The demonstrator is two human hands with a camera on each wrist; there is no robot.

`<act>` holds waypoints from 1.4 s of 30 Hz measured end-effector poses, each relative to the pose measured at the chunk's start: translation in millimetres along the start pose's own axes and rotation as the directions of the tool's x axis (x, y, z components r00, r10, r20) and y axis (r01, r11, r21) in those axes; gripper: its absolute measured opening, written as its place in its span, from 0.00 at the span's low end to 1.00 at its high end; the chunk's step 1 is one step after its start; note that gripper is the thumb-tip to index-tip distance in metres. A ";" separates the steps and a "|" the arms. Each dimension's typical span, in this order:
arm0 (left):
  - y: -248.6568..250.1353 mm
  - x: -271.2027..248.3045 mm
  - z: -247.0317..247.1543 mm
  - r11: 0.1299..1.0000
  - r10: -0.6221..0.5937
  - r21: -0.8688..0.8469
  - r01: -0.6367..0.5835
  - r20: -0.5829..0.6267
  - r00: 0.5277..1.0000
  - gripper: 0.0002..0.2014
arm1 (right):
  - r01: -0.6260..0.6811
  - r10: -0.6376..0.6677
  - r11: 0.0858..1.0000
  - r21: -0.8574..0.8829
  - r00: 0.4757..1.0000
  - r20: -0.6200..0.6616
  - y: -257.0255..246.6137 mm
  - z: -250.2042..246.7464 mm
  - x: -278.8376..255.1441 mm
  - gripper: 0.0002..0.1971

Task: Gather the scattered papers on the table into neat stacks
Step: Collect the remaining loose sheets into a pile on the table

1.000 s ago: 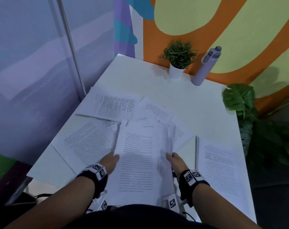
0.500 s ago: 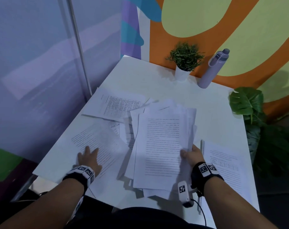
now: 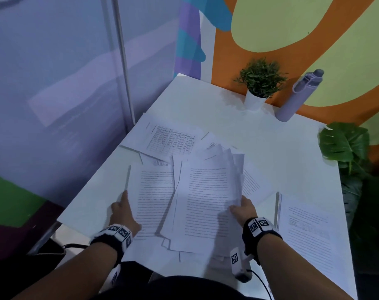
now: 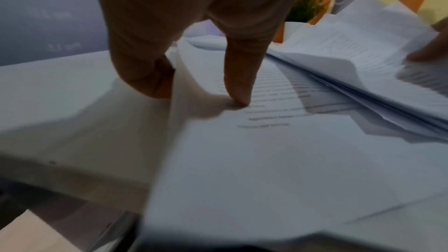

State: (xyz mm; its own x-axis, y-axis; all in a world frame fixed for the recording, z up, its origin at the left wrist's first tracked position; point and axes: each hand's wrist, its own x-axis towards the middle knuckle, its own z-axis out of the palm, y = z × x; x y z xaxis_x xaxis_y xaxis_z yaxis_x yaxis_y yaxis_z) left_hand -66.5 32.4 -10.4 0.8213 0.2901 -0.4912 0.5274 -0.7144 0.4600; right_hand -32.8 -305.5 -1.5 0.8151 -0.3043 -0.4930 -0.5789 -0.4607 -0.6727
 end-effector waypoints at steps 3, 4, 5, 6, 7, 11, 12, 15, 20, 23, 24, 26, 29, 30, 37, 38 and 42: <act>-3.6 5.0 -3.6 0.988 -0.026 -0.154 0.022 -0.022 0.999 0.39 | -0.015 0.014 1.000 0.025 1.000 0.020 1.0 0.5 -5.4 0.12; -3.0 5.4 -5.3 0.986 -0.028 -0.168 0.024 -0.022 0.999 0.31 | -0.017 0.016 0.999 0.037 1.000 0.022 1.8 -0.9 -7.1 0.12; -1.9 6.7 -6.3 0.984 -0.031 -0.175 0.029 -0.005 1.000 0.26 | -0.027 0.026 0.998 0.057 0.999 0.027 3.3 -2.9 -8.7 0.13; 0.7 6.6 -7.6 0.982 -0.041 -0.185 0.043 0.017 0.999 0.23 | -0.046 0.043 0.996 0.082 0.998 0.039 5.2 -4.9 -9.9 0.13; 4.4 6.3 -8.4 0.978 -0.057 -0.198 0.066 0.049 0.997 0.23 | -0.070 0.065 0.993 0.098 0.996 0.058 7.4 -6.8 -11.3 0.14; 25.6 5.8 -4.3 0.968 -0.029 -0.239 0.080 0.209 0.978 0.27 | -0.131 0.120 0.988 0.085 0.985 0.125 12.0 -10.6 -22.7 0.11; 30.3 7.8 -0.6 0.967 0.005 -0.250 0.049 0.214 0.977 0.26 | -0.141 0.129 0.987 0.077 0.982 0.138 13.2 -10.2 -25.4 0.11; 51.9 7.9 11.8 0.959 0.075 -0.284 -0.006 0.234 0.969 0.12 | -0.143 0.128 0.987 0.069 0.975 0.180 15.4 -8.2 -33.8 0.13; 78.8 -7.5 25.8 0.982 0.046 -0.187 0.003 0.258 0.965 0.26 | -0.160 0.111 0.961 0.224 0.970 0.216 20.1 -5.8 -38.8 0.10; 78.1 -5.1 34.5 0.986 0.007 -0.162 0.038 0.264 0.964 0.24 | -0.163 0.088 0.942 0.293 0.963 0.254 32.6 -3.4 -32.9 0.16; 79.8 -6.6 33.0 0.986 0.031 -0.168 0.012 0.255 0.967 0.19 | -0.165 0.083 0.940 0.300 0.960 0.269 34.9 -2.7 -31.9 0.21; 82.2 -6.1 33.3 0.981 0.060 -0.192 0.011 0.357 0.932 0.20 | -0.163 0.071 0.942 0.294 0.951 0.300 33.8 -1.3 -34.5 0.27; 75.4 -5.7 43.0 0.993 0.044 -0.119 -0.002 0.353 0.934 0.27 | -0.147 0.073 0.957 0.252 0.957 0.280 29.1 -0.7 -40.1 0.19; 76.5 -7.6 41.7 0.989 0.030 -0.146 0.025 0.358 0.933 0.19 | -0.146 0.086 0.962 0.232 0.964 0.250 29.0 -1.2 -40.4 0.16; 53.7 -1.6 20.3 0.987 0.159 -0.033 -0.156 0.273 0.949 0.12 | -0.093 0.082 0.974 0.208 0.995 0.060 23.0 -25.9 -38.7 0.07; 52.3 -5.6 18.8 0.990 0.132 0.006 -0.142 0.334 0.933 0.14 | -0.095 0.089 0.970 0.226 0.995 0.038 21.1 -30.1 -37.1 0.07; 55.6 -29.5 16.6 0.999 0.005 0.033 -0.028 0.554 0.833 0.08 | -0.104 0.112 0.948 0.301 0.994 -0.009 12.3 -40.1 -23.4 0.14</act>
State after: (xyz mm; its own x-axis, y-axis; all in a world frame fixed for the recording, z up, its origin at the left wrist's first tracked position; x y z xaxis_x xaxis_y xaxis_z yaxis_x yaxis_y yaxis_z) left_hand -65.0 -26.5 17.3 0.5659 -0.1146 -0.8165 0.4970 -0.7427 0.4488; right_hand -58.1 -337.4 23.9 0.7452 -0.3616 -0.5603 -0.6406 -0.1544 -0.7522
